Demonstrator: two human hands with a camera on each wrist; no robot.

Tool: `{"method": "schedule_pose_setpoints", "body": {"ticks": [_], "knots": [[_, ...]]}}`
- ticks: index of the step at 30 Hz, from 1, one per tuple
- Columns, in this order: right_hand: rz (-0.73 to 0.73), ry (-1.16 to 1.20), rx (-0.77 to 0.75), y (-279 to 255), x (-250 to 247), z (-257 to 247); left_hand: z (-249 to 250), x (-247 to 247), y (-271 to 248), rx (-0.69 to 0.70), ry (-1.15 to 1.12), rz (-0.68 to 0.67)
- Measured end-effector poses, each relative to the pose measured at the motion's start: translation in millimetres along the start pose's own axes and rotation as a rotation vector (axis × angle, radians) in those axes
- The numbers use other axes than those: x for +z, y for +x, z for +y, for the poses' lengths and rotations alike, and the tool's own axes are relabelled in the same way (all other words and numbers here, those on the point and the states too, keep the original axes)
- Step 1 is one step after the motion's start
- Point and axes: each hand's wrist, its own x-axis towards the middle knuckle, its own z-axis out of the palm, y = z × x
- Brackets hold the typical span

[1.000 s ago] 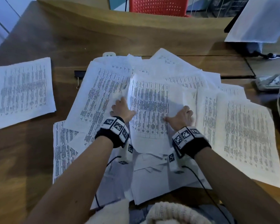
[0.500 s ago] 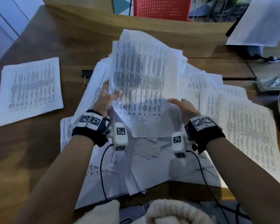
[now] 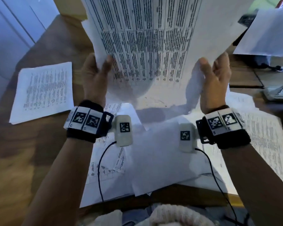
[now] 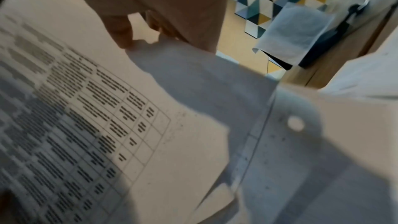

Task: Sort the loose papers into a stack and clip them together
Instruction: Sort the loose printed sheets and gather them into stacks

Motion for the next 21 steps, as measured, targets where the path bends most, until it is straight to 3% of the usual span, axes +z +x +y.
{"method": "schedule_pose_setpoints", "body": {"ticks": [4, 6, 9, 13, 16, 19, 21], "knots": [[-0.047, -0.138, 0.257, -22, 7, 24, -18, -1, -15, -0.16, 0.115, -0.211], [-0.103, -0.284, 0.287, -31, 13, 37, -29, 5, -26, -0.215, 0.228, -0.201], [-0.083, -0.352, 0.212, -24, 24, 27, -20, 8, -23, -0.106, 0.266, -0.067], [-0.012, -0.165, -0.037, 7, 31, -11, 27, 13, -3, 0.126, 0.114, -0.048], [0.001, -0.036, -0.108, 15, 27, -22, 49, 15, 6, 0.182, -0.045, -0.044], [0.025, -0.042, 0.073, -2, 19, -4, 41, 14, -2, 0.109, -0.007, -0.141], [0.026, -0.174, 0.287, -19, 12, 23, 16, 10, -14, -0.062, 0.065, -0.191]]}}
